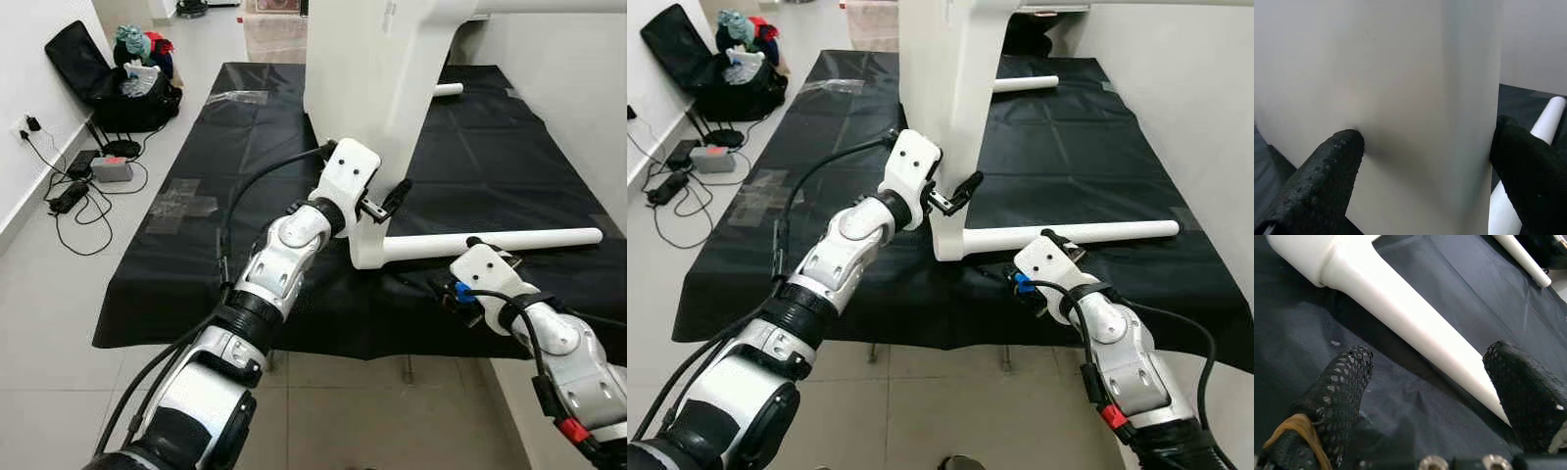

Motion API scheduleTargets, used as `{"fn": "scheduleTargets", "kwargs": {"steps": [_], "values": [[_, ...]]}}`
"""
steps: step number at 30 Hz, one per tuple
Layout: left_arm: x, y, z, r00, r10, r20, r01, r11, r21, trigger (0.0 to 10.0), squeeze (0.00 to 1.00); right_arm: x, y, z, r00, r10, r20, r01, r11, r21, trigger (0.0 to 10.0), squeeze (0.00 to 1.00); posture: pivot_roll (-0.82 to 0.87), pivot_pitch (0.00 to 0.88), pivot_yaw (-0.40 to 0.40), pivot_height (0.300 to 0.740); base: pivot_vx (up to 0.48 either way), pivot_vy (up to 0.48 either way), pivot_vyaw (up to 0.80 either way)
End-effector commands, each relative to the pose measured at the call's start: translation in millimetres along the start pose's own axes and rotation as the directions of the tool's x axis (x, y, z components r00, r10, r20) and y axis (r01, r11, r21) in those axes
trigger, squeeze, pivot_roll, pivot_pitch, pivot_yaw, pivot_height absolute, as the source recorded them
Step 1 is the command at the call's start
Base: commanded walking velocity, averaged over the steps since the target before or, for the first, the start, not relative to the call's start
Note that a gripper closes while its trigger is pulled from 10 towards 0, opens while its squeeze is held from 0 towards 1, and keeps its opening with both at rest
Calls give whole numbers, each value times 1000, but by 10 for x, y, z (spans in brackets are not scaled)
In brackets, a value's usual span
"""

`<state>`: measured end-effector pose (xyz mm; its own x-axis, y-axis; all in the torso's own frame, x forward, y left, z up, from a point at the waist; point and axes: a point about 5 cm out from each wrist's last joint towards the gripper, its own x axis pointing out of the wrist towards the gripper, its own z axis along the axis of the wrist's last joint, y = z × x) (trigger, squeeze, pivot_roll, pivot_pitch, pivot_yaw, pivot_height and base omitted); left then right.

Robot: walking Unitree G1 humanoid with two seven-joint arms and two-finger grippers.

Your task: Building children table

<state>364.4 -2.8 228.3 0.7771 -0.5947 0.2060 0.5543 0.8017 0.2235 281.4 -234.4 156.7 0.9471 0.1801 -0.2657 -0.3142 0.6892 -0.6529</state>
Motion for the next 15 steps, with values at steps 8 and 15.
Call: {"fn": "scheduleTargets", "kwargs": {"steps": [8, 15], "values": [[-137, 473, -189, 949, 302, -87, -291, 950, 114, 10000, 0, -37, -3, 4, 1000, 4, -4, -4, 1000, -2, 10000, 0, -185, 153, -12, 740, 0, 0, 0], [-472, 1124, -127, 804, 594, -27, -573, 785, 236, 10000, 0, -38, -1, 20, 1000, 11, -3, -11, 1000, -2, 10000, 0, -171, 151, -22, 740, 0, 0, 0]]}}
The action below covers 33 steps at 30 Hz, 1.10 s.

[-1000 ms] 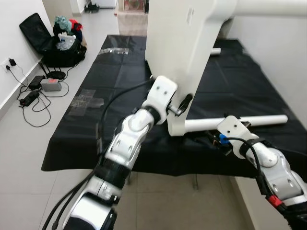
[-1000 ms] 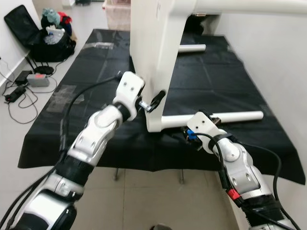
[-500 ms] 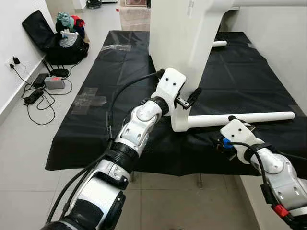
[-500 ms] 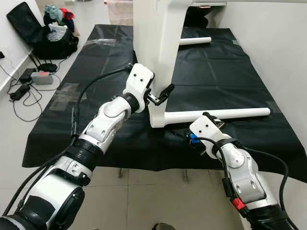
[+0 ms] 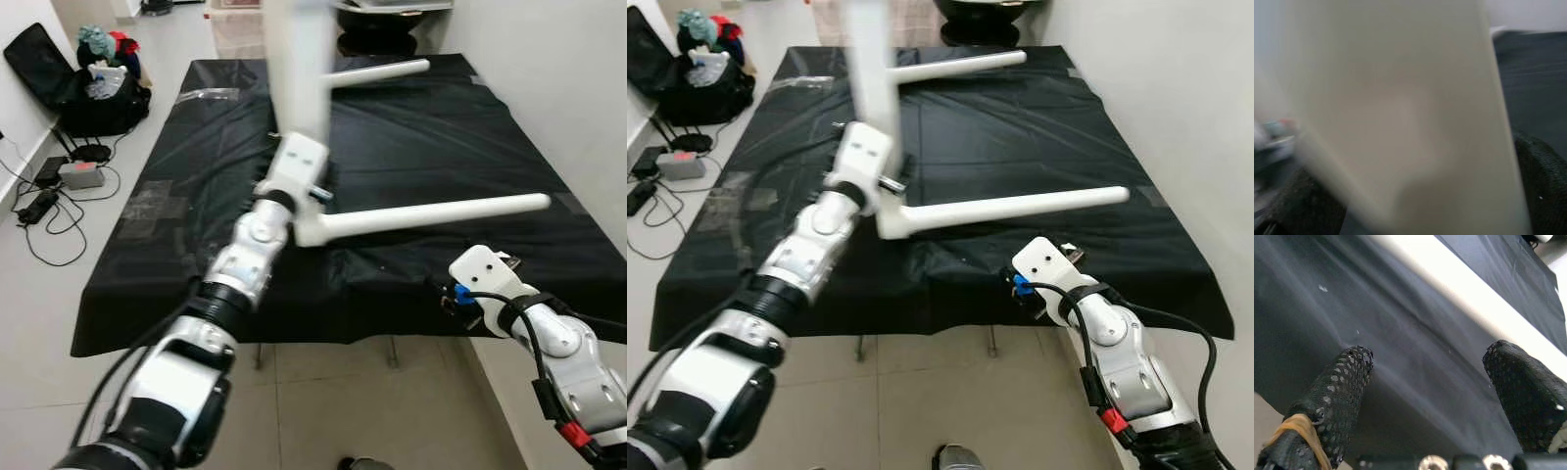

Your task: Building children table

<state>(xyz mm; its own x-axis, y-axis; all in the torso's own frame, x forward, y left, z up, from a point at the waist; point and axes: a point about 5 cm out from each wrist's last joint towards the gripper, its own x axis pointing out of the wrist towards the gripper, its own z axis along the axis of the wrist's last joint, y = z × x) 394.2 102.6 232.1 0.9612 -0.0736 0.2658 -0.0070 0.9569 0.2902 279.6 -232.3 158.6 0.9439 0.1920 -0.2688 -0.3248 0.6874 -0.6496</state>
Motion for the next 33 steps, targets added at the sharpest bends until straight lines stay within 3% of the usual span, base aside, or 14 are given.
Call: {"fn": "scheduleTargets", "kwargs": {"steps": [1, 2, 3, 5, 16, 21, 22, 23, 27, 33], "values": [[-22, 247, -20, 993, 121, 4, -121, 992, 33, 10000, 0, -18, -8, -6, 1000, 2, -9, -2, 1000, -3, 10000, 0, -166, 150, -24, 740, 0, 0, 0], [-22, 247, -20, 993, 121, 4, -121, 992, 33, 10000, 0, -18, -8, -6, 1000, 2, -9, -2, 1000, -3, 10000, 0, -166, 150, -24, 740, 0, 0, 0], [-56, 376, 47, 985, 169, 45, -172, 984, 55, 10000, 0, -9, -4, -5, 1000, 5, -9, -5, 1000, -3, 10000, 0, -155, 147, -28, 740, 0, 0, 0], [-72, 399, 78, 982, 177, 61, -180, 982, 62, 10000, 0, -3, -2, -3, 1000, 6, -9, -6, 1000, -3, 10000, 0, -154, 147, -28, 740, 0, 0, 0], [-176, 342, 255, 974, 176, 144, -188, 979, 74, 10000, 0, 46, 49, 37, 1000, 18, 4, -18, 1000, 10, 10000, 0, -132, 141, -35, 740, 0, 0, 0], [-186, 430, 365, 965, 190, 181, -203, 977, 57, 10000, 0, 49, 54, 48, 1000, 12, 3, -12, 999, 50, 10000, 0, -128, 141, -38, 740, 0, 0, 0], [-183, 488, 409, 960, 198, 198, -212, 976, 51, 9412, 0, 49, 54, 59, 1000, 10, 6, -10, 998, 56, 10000, 0, -127, 141, -38, 740, 0, 0, 0], [-182, 531, 449, 957, 199, 211, -213, 976, 43, 0, 0, 49, 54, 68, 1000, 9, 8, -10, 998, 58, 10000, 0, -125, 140, -39, 740, 0, 0, 0], [-162, 602, 547, 953, 195, 230, -211, 976, 47, 0, 0, 58, 60, 82, 1000, 10, 11, -10, 998, 62, 10000, 0, -119, 136, -42, 740, 0, 0, 0], [-160, 579, 593, 954, 190, 231, -211, 975, 68, 0, 0, 83, 62, 100, 1000, 9, 15, -10, 998, 70, 10000, 0, -116, 134, -44, 740, 0, 0, 0]]}}
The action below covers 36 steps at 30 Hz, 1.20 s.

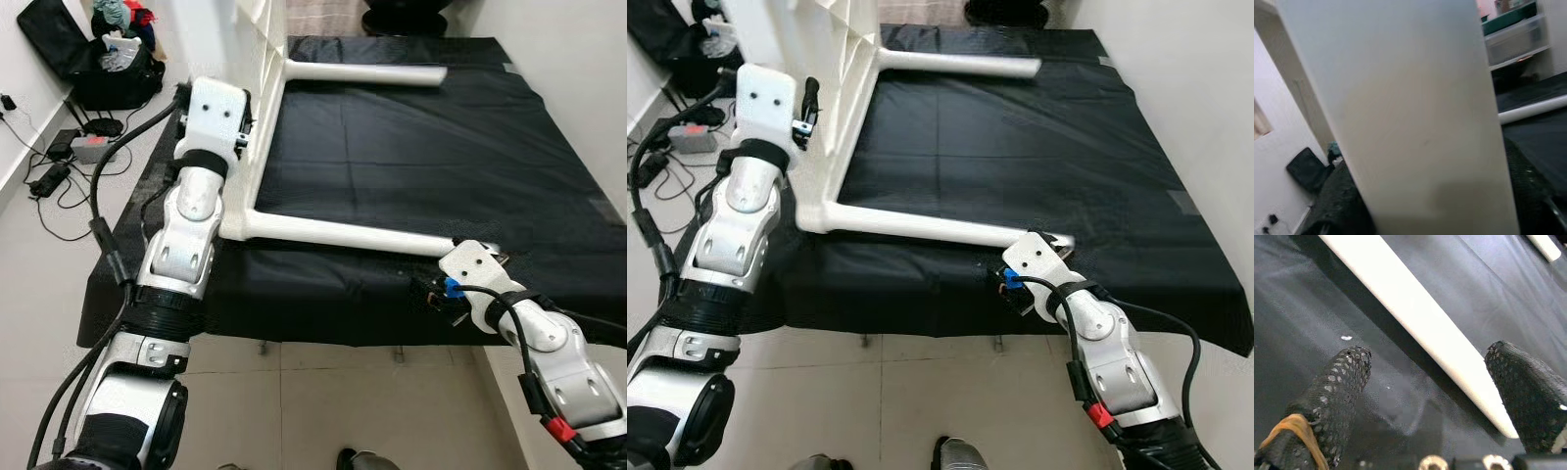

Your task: Building children table

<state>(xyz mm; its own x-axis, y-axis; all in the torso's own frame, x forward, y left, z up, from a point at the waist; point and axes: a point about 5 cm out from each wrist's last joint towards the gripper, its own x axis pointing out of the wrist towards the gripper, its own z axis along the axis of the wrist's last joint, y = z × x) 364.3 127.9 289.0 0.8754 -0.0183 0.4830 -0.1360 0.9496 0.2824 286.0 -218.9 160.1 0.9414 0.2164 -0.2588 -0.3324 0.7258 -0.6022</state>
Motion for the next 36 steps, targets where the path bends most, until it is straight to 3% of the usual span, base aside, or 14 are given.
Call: {"fn": "scheduleTargets", "kwargs": {"steps": [1, 2, 14, 16, 17, 18, 28, 36], "values": [[17, 170, 56, 997, 78, 19, -80, 995, 65, 3176, 0, 2, 2, -5, 1000, -3, -9, 3, 1000, 12, 10000, 0, -116, 133, -44, 740, 0, 0, 0], [8, 182, 63, 996, 89, 18, -90, 993, 76, 10000, 0, 2, 5, -5, 1000, -3, -9, 3, 1000, 20, 10000, 0, -116, 133, -44, 740, 0, 0, 0], [-33, 326, 96, 987, 156, 28, -158, 977, 145, 10000, 0, 8, 22, 7, 1000, 1, -8, -1, 999, 38, 10000, 0, -115, 132, -42, 740, 0, 0, 0], [-56, 386, 101, 982, 185, 39, -189, 965, 184, 10000, 0, 10, 23, 9, 1000, 2, -6, -2, 999, 40, 10000, 0, -116, 127, -45, 740, 0, 0, 0], [-115, 514, 124, 966, 250, 69, -260, 930, 260, 10000, 0, 12, 15, 9, 1000, 1, -5, -1, 999, 42, 10000, 0, -116, 125, -47, 740, 0, 0, 0], [-149, 566, 135, 958, 277, 81, -288, 914, 285, 10000, 0, 12, 9, 8, 1000, 0, -5, 0, 999, 42, 10000, 0, -116, 125, -47, 740, 0, 0, 0], [-342, 754, 65, 933, 355, 59, -353, 869, 346, 10000, 0, 26, 6, 10, 1000, 1, -5, -1, 999, 45, 10000, 0, -108, 120, -50, 740, 0, 0, 0], [-395, 876, 58, 921, 386, 53, -375, 845, 381, 10000, 0, 32, 7, 8, 1000, 2, -6, -2, 999, 46, 10000, 0, -107, 121, -50, 740, 0, 0, 0]]}}
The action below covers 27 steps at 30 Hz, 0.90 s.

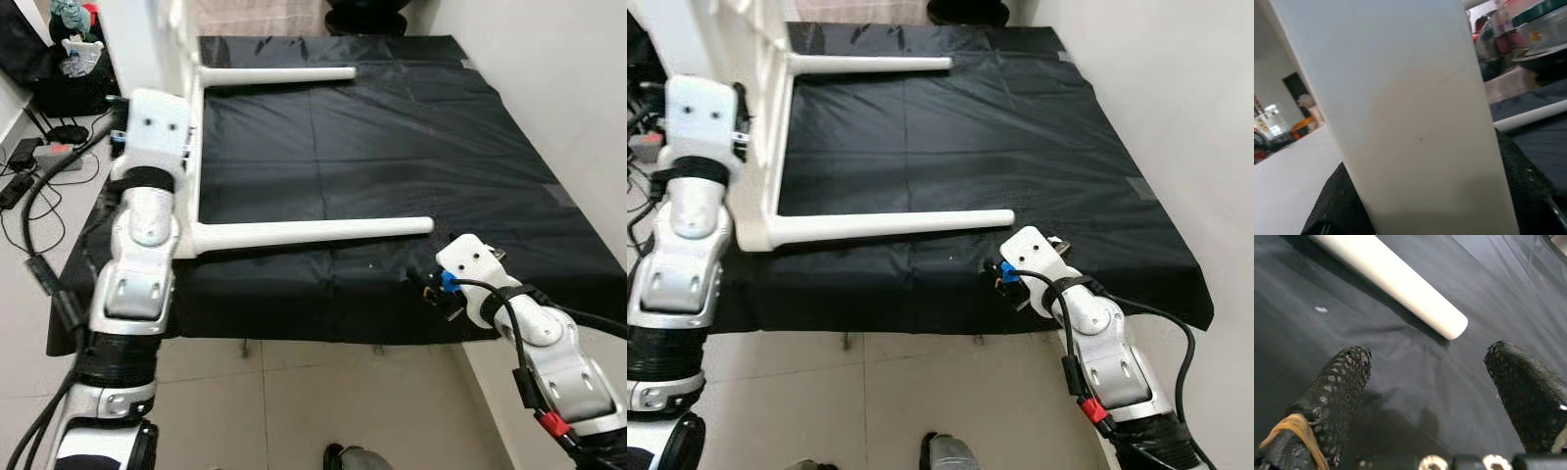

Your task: Building children table

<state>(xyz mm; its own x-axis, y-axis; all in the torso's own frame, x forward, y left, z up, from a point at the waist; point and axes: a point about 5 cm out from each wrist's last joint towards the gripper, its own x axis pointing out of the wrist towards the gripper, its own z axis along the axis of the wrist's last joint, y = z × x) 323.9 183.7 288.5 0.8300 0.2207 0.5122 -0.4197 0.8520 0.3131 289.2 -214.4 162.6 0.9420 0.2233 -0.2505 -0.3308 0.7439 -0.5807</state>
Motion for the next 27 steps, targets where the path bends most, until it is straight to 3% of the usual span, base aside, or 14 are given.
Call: {"fn": "scheduleTargets", "kwargs": {"steps": [1, 7, 12, 13, 14, 21, 27], "values": [[47, 345, -17, 984, 174, 47, -180, 962, 204, 10000, 0, -2, -3, -43, 1000, 1, -18, 0, 1000, 17, 10000, 0, -107, 121, -50, 740, 0, 0, 0], [46, 440, -47, 983, 184, 30, -186, 961, 205, 10000, 0, -4, -15, -44, 1000, -2, -21, 2, 1000, 15, 10000, 0, -105, 124, -54, 740, 0, 0, 0], [38, 358, -98, 993, 118, -7, -116, 979, 166, 10000, 0, -3, -18, -35, 1000, -1, -20, 1, 1000, 11, 10000, 0, -105, 126, -57, 740, 0, 0, 0], [24, 321, -130, 995, 95, -31, -90, 987, 136, 10000, 47, -3, -18, -31, 1000, -1, -20, 1, 1000, 10, 10000, 0, -105, 126, -58, 740, 0, 0, 0], [9, 299, -154, 995, 82, -51, -76, 992, 104, 10000, 1000, -4, -18, -28, 1000, -1, -20, 1, 1000, 9, 10000, 0, -108, 129, -56, 740, 0, 0, 0], [-18, 317, -202, 992, 92, -90, -87, 994, 61, 10000, 1000, -8, -18, -22, 1000, 1, -19, -1, 1000, 12, 10000, 0, -109, 131, -57, 740, 0, 0, 0], [-25, 490, -258, 985, 139, -104, -129, 987, 94, 10000, 1000, -23, -91, -36, 1000, -2, -17, 3, 1000, 8, 10000, 0, -100, 131, -56, 740, 0, 0, 0]]}}
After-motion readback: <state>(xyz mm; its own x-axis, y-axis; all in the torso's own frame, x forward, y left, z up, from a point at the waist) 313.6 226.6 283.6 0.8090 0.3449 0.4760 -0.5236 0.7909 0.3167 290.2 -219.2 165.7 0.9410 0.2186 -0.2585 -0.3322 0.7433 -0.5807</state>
